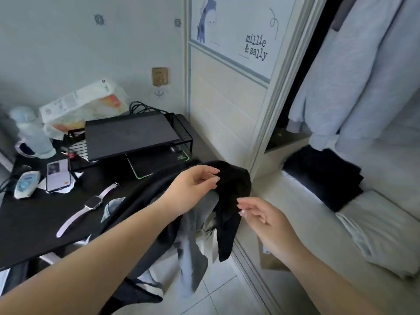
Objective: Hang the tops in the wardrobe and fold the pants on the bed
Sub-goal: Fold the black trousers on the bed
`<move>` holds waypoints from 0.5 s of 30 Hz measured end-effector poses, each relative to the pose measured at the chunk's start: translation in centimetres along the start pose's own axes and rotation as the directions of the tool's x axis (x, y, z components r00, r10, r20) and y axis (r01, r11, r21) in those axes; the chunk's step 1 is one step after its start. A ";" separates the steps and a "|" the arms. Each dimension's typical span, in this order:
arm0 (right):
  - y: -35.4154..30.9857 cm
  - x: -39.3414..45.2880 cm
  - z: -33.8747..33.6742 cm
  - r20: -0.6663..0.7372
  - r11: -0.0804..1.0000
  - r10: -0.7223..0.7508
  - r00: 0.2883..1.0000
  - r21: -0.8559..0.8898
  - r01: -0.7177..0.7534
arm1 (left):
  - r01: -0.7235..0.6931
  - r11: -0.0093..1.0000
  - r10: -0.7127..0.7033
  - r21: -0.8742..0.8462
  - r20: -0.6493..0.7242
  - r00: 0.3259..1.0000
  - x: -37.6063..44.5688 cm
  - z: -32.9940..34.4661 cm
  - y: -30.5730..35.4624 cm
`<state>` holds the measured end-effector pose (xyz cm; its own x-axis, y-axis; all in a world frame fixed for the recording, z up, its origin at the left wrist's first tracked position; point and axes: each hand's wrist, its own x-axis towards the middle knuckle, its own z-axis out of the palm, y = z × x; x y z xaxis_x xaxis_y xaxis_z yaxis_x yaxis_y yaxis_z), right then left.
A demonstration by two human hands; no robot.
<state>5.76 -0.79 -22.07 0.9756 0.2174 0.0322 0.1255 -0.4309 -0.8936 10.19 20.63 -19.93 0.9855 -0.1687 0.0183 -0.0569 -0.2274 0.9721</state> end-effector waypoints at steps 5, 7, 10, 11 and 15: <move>-5.8 1.8 5.1 0.026 0.984 -0.177 0.984 -0.030 0.178 | -0.090 0.982 0.089 0.166 0.014 0.996 -3.4 -7.3 0.2; -7.4 2.9 6.7 0.038 0.929 -0.317 0.948 -0.185 0.319 | -0.084 0.957 0.089 0.279 -0.004 0.996 -4.1 -9.9 -0.6; -8.7 4.9 8.5 0.148 0.754 -0.426 0.893 -0.487 0.440 | -0.017 0.870 0.030 0.493 -0.018 0.999 -5.1 -12.7 -2.3; -8.9 5.5 9.3 0.220 0.677 -0.407 0.887 -0.579 0.454 | 0.015 0.849 -0.002 0.528 -0.026 1.000 -5.6 -13.5 -3.0; -8.7 7.7 11.2 0.437 0.450 -0.234 0.868 -0.743 0.495 | 0.219 0.800 -0.226 0.559 -0.058 0.972 -6.8 -14.4 -5.2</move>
<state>10.14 14.47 -19.09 0.7390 0.6724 0.0411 0.6737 -0.7371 -0.0534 6.04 36.74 -21.70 0.9804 -0.0573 -0.1886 0.0810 -0.7551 0.6505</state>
